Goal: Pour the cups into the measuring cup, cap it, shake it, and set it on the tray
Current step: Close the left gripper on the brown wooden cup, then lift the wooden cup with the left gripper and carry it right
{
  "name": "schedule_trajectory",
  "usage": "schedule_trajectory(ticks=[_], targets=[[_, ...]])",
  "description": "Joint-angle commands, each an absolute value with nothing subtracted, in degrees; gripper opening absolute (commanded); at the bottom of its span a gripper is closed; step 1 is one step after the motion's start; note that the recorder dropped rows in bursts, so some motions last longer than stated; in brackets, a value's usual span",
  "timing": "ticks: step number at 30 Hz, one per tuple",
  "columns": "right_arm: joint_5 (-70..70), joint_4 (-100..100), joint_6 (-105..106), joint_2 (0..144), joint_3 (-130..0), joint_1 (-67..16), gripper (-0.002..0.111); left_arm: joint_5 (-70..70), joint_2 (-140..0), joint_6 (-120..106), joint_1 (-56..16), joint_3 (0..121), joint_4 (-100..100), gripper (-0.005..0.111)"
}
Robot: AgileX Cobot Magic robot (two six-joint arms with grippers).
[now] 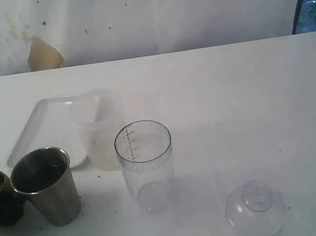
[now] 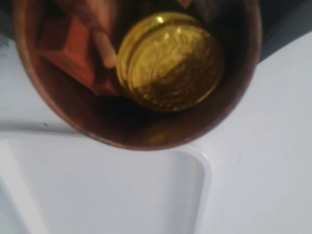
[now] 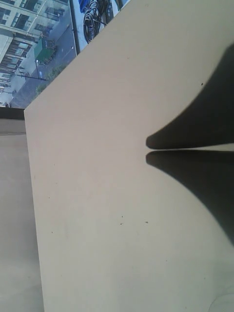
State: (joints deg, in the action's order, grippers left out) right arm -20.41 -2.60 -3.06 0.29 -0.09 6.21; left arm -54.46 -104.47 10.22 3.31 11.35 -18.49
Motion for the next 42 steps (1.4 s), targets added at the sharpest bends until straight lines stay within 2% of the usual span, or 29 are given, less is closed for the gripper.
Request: schedule_trajectory(ticks=[1,16,22,32,36,42], targets=[[-20.1,-2.8,-3.3,0.0,0.0,6.4,0.001,-51.8,-104.7,10.0,3.3,11.5,-25.3,0.001],[-20.1,-2.8,-3.3,0.0,0.0,6.4,0.001,-58.3,-104.5,11.9,3.3,11.5,-15.2,0.000],[-20.1,-2.8,-3.3,0.0,0.0,6.4,0.001,-58.4,-99.2,12.9,3.3,11.8,-14.6,0.000],[-20.1,-2.8,-3.3,0.0,0.0,6.4,0.001,-32.7,-88.5,17.0,3.3,26.4,-19.7,0.000],[-20.1,-2.8,-3.3,0.0,0.0,6.4,0.001,-21.4,-87.3,23.0,3.3,35.6,-29.6,0.000],[-20.1,-2.8,-3.3,0.0,0.0,6.4,0.001,-18.9,-87.4,39.6,0.3,45.4,-45.6,0.000]])
